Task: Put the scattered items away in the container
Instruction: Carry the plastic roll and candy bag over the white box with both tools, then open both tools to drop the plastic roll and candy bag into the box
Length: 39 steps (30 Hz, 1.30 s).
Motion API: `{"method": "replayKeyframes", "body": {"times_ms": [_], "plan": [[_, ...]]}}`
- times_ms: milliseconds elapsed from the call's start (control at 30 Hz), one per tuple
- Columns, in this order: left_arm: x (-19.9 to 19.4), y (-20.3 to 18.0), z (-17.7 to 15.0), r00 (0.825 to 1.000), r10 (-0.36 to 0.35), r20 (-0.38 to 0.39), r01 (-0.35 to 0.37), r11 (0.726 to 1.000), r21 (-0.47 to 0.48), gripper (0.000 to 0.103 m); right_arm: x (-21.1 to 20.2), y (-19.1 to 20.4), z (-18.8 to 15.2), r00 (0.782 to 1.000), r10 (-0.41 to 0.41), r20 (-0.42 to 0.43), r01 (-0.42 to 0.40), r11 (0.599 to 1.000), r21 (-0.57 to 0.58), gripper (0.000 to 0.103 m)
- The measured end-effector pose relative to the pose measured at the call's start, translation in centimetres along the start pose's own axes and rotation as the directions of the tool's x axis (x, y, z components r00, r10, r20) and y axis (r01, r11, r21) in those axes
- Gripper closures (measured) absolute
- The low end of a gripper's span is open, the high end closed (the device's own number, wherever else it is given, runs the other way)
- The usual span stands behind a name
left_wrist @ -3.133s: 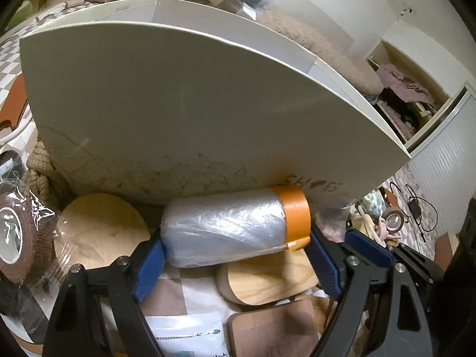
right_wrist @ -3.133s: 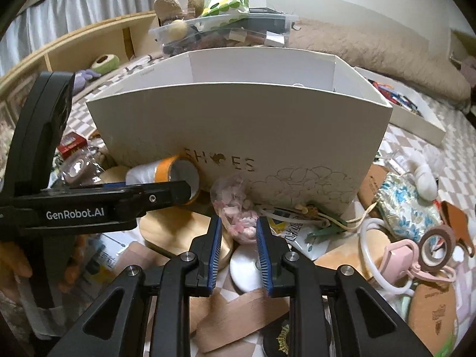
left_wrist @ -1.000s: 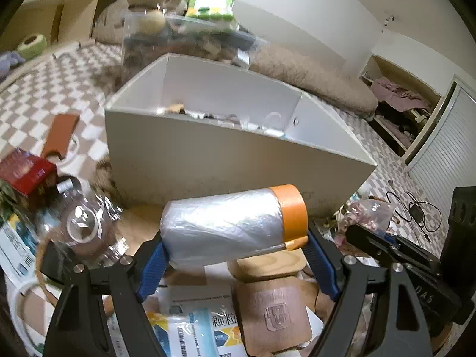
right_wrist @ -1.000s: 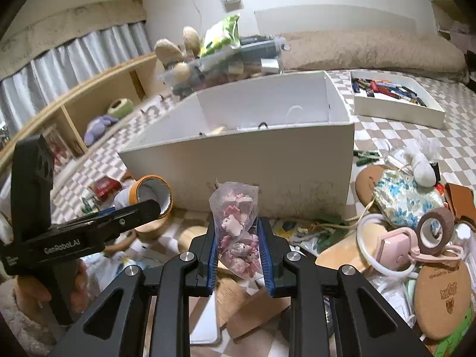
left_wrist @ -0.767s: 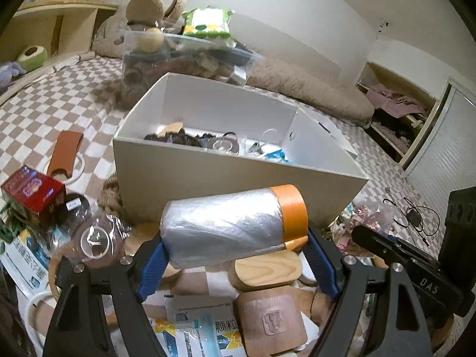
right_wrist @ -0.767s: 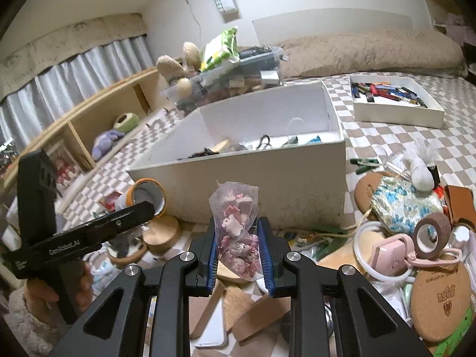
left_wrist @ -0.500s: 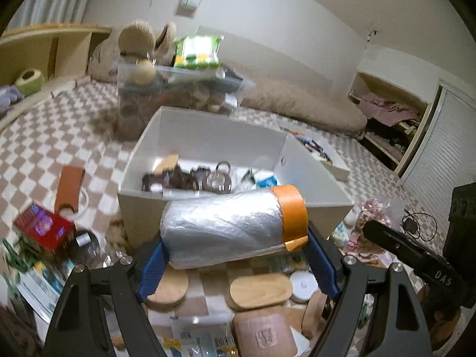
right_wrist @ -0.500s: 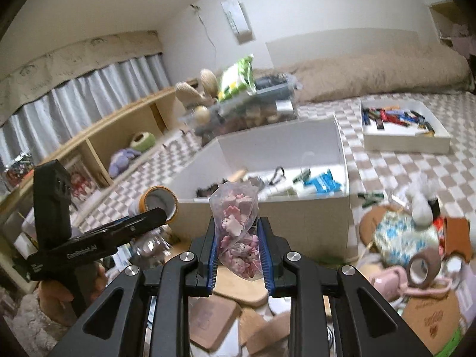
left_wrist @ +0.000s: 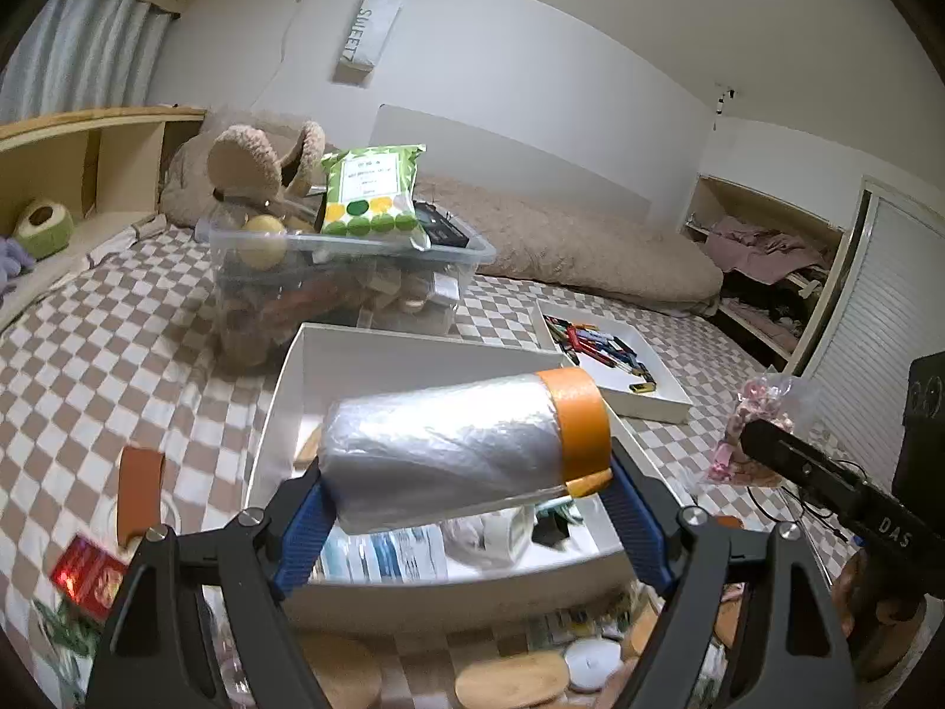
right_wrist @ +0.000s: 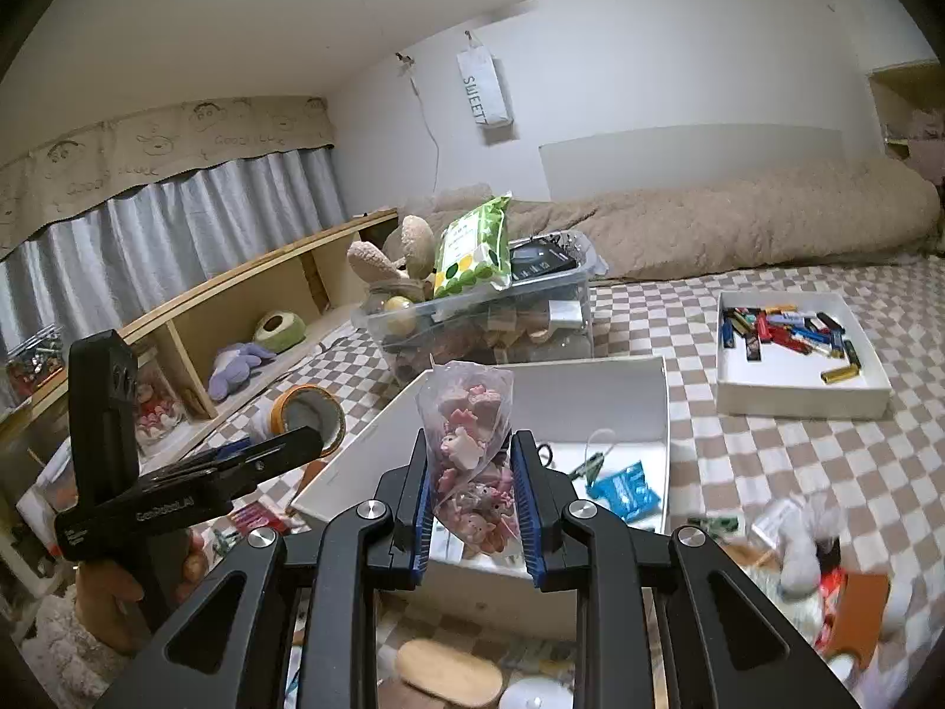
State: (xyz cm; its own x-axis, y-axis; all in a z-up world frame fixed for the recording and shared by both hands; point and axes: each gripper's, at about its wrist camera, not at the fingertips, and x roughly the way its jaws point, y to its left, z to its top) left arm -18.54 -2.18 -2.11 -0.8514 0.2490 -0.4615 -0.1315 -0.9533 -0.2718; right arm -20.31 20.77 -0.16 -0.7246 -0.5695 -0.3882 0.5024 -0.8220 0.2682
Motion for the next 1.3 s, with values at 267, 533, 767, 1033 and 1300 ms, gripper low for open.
{"method": "replayKeyframes", "body": {"times_ms": [267,533,767,1033,1300], "plan": [[2.9,0.3,2.9,1.000,0.004,0.001,-0.004,1.000,0.010,0.020,3.8,-1.3,2.3,0.999,-0.019,-0.039,0.020,1.000,0.018,0.078],[7.2,0.4,3.8,0.997,0.018,-0.072,-0.017,1.000,0.011,0.020,8.9,-2.7,2.4,0.987,-0.054,-0.149,0.062,0.997,0.055,0.078],[10.8,1.1,3.7,0.988,0.012,-0.157,-0.015,1.000,-0.016,0.020,12.4,-4.0,2.7,0.972,-0.096,-0.215,0.114,0.991,0.073,0.078],[13.9,1.7,3.9,0.972,0.013,-0.237,-0.022,0.999,-0.033,0.020,14.9,-7.0,0.9,0.955,-0.090,-0.283,0.137,0.978,0.154,0.078],[16.5,2.6,3.5,0.951,-0.001,-0.309,-0.028,0.996,-0.090,0.020,14.2,-7.6,1.0,0.967,-0.075,-0.245,0.124,0.973,0.193,0.042]]}}
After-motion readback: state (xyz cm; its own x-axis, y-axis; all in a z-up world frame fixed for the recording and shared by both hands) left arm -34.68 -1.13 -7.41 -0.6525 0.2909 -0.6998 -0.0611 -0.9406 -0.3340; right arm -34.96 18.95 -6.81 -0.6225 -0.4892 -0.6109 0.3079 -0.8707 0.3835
